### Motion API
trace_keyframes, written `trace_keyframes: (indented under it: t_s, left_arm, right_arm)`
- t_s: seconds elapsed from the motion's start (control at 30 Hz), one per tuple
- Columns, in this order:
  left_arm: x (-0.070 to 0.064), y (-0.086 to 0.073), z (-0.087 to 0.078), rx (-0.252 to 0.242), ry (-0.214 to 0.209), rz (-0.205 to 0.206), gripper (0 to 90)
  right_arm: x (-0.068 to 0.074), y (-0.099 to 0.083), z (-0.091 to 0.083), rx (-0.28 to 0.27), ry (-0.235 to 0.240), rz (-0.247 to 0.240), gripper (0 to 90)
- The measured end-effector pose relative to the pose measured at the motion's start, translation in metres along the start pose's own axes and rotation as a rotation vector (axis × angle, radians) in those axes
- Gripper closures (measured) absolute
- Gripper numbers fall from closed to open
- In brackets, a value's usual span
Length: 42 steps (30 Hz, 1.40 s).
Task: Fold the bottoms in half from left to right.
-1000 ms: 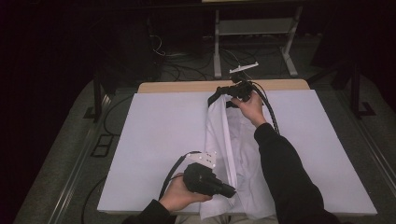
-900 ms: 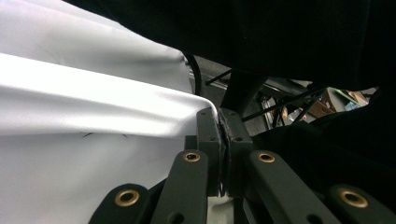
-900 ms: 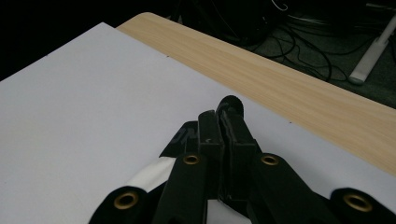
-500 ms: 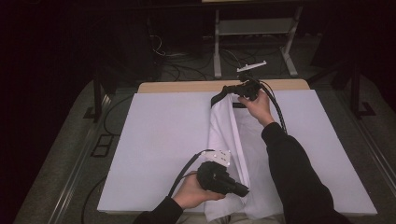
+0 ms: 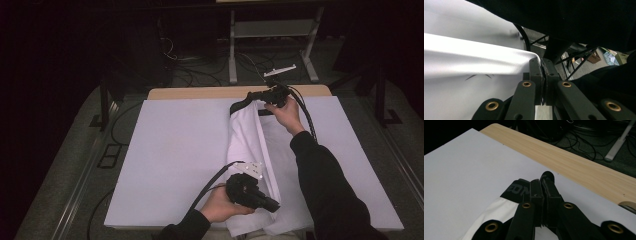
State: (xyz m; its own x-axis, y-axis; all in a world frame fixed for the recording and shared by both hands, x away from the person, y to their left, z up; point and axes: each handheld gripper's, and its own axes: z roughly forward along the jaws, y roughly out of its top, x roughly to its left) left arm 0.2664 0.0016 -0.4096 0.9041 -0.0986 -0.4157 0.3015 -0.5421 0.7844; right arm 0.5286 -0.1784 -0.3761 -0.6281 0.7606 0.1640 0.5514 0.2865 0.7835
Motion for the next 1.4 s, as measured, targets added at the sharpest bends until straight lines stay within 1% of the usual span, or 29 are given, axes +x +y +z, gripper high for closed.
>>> trace_keyframes:
  t_s: [0.1,0.17,0.27,0.4,0.47,0.57,0.63,0.67,0.83,0.9,0.93,1.13,1.27,1.4]
  left_arm:
    - [0.002,0.004,0.008,0.002,-0.009,0.007,87.2]
    - [0.003,0.006,0.015,0.015,-0.018,0.013,87.2]
    - [0.005,0.009,0.024,0.035,-0.019,0.028,87.2]
    - [0.009,0.011,0.033,0.032,-0.031,0.029,87.2]
    - [0.011,0.012,0.038,0.031,-0.035,0.02,87.2]
    - [0.013,0.015,0.043,0.043,-0.036,0.026,87.2]
    - [0.015,0.017,0.047,0.041,-0.038,0.022,87.2]
    - [0.015,0.018,0.048,0.044,-0.036,0.025,87.1]
    - [0.019,0.022,0.055,0.046,-0.031,0.014,87.2]
    - [0.02,0.024,0.057,0.047,-0.029,0.014,87.1]
    - [0.02,0.025,0.059,0.05,-0.027,0.017,87.2]
    - [0.022,0.03,0.071,0.064,-0.027,0.002,87.2]
    - [0.024,0.034,0.078,0.077,-0.023,-0.008,87.1]
    - [0.025,0.038,0.084,0.073,-0.026,-0.013,87.0]
  right_arm:
    - [-0.004,-0.002,-0.005,0.004,-0.006,-0.001,85.8]
    - [-0.007,-0.003,-0.008,0.011,-0.01,-0.003,85.9]
    - [-0.011,-0.007,-0.012,0.026,-0.021,-0.01,85.8]
    - [-0.018,-0.012,-0.017,0.03,-0.028,0.001,85.8]
    - [-0.021,-0.015,-0.019,0.032,-0.029,0.008,85.8]
    - [-0.026,-0.016,-0.021,0.032,-0.024,0.014,85.8]
    - [-0.028,-0.017,-0.023,0.029,-0.017,0.02,85.8]
    - [-0.029,-0.017,-0.023,0.027,-0.015,0.02,85.8]
    - [-0.033,-0.019,-0.021,0.032,0.0,0.022,85.8]
    - [-0.035,-0.02,-0.02,0.035,0.004,0.03,85.8]
    - [-0.036,-0.02,-0.02,0.036,0.004,0.033,85.8]
    - [-0.043,-0.023,-0.023,0.045,-0.002,0.033,85.8]
    - [-0.049,-0.026,-0.026,0.044,0.009,0.041,85.8]
    - [-0.054,-0.028,-0.029,0.049,0.005,0.039,85.8]
